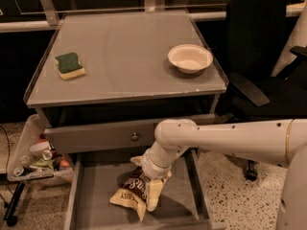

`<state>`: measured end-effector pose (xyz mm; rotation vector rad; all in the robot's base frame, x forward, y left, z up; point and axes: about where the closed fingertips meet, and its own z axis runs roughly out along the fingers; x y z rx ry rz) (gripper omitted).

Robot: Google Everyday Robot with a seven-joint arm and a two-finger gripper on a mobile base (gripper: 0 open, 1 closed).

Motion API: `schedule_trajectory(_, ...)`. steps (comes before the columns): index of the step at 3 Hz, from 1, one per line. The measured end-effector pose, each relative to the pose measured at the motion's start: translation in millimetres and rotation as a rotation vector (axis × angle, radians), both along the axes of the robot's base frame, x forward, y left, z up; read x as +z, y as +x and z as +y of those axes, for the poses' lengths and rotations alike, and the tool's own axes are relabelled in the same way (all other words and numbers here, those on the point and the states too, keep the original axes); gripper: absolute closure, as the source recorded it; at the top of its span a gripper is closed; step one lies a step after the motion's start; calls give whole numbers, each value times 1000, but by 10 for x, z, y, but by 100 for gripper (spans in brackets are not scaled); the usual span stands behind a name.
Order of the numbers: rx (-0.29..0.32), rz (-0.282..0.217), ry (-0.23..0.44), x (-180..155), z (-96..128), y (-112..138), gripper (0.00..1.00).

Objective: Pick brown chip bag from middle drawer and place on counter

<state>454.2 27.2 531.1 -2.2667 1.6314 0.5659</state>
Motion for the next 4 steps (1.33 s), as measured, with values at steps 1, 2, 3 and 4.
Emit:
schedule_trajectory(1,-11,15,11,-133,20,20,0)
schedule_trajectory(2,-17,15,27,-353,39,101,0)
schedule_trajectory(3,-19,11,35,-539,45,145,0)
schedule_trajectory(4,-13,3,42,-721,35,199,0)
